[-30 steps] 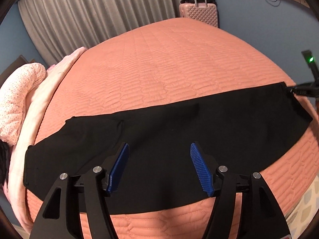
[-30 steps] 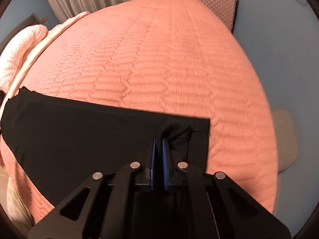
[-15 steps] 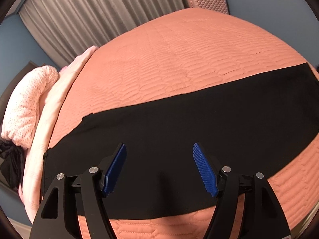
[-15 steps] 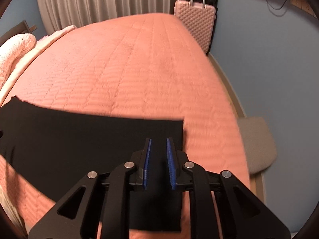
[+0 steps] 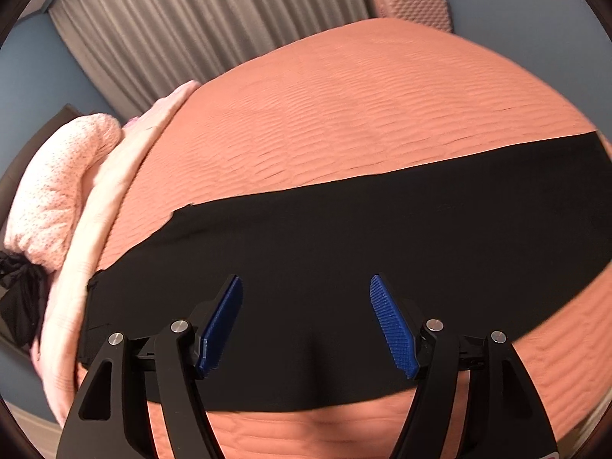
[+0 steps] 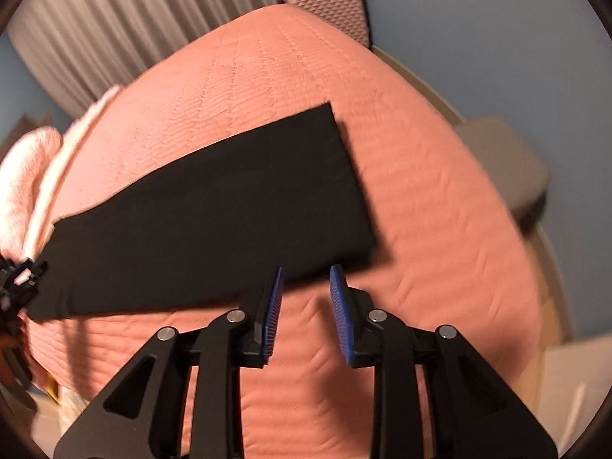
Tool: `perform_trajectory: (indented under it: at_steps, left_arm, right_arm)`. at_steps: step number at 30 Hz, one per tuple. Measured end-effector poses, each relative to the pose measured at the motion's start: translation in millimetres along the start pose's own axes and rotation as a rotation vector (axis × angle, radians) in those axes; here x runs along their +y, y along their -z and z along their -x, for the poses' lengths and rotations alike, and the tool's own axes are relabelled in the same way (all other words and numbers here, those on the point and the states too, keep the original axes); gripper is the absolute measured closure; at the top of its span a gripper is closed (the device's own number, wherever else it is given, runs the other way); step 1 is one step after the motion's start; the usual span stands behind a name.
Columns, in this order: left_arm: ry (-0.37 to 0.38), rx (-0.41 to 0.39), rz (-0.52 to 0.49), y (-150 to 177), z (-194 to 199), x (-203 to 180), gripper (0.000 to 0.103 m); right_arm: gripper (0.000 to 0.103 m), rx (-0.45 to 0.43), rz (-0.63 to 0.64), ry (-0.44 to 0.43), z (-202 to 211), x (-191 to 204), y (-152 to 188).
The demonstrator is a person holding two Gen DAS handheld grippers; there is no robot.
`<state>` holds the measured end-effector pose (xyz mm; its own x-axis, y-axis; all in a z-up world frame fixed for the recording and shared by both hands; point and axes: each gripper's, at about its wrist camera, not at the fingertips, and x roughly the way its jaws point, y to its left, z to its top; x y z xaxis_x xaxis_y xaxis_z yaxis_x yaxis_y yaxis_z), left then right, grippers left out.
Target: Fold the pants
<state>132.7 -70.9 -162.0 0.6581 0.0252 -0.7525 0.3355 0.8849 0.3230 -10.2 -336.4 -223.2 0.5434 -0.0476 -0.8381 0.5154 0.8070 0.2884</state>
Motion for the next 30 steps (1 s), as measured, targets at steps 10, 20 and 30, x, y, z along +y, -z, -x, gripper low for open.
perform_trajectory:
  at_steps: [10,20,30]
  left_arm:
    - [0.106,-0.063,-0.007,3,61,-34,0.029]
    - [0.073,-0.038,0.011,18,68,-26,0.025]
    - [0.029,0.018,0.075,36,50,8,0.025]
  right_arm:
    - [0.011,-0.107,-0.185,-0.094,-14,7,16]
    - [0.017,-0.179,-0.412,-0.218,-47,-16,9]
    - [0.097,-0.195,-0.361,-0.124,-64,-8,-21]
